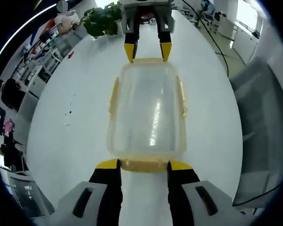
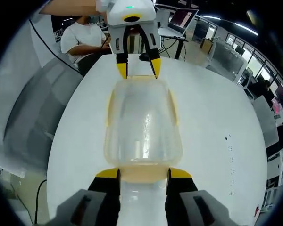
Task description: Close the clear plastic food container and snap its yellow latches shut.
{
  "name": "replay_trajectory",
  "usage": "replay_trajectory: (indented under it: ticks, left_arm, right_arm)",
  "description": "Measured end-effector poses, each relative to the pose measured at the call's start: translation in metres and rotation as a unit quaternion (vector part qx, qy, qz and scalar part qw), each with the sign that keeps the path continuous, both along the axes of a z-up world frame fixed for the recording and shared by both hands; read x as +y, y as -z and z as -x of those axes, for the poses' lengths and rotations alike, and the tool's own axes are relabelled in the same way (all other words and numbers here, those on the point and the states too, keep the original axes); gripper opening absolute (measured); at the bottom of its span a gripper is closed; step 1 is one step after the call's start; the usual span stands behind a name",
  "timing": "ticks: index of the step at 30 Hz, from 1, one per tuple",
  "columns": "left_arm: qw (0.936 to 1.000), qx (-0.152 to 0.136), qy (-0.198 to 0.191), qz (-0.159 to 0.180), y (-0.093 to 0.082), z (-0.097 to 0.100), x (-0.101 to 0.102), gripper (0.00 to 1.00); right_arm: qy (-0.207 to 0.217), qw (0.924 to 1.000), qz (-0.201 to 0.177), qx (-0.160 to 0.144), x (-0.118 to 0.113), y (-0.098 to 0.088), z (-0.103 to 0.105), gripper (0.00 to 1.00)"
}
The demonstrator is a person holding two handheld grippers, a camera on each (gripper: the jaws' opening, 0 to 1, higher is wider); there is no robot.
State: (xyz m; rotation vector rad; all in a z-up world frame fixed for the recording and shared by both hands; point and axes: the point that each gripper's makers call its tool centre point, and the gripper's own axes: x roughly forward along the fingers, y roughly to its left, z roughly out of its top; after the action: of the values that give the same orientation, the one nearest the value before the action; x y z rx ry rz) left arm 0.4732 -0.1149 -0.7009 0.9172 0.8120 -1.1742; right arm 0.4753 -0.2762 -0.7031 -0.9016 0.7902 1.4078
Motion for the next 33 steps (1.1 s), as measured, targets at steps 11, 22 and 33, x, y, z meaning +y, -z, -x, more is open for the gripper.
replay_trajectory:
  ticks: [11,22,33]
  left_arm:
    - [1.0000,-0.002,-0.001,0.002,0.003,-0.002,-0.020,0.35]
    - [1.0000,-0.004,0.000,0.008,0.009,-0.004,-0.042,0.35]
    - [0.9999,-0.002,0.000,0.013,0.013,-0.006,-0.053,0.35]
  right_arm:
    - [-0.001,1.0000,0.007,-0.001,-0.021,0.002,-0.002,0.35]
    - [0.004,0.9999,0.013,0.006,-0.042,0.008,-0.005,0.35]
    - [0.008,0.9996,0.022,0.013,-0.054,0.015,-0.008,0.35]
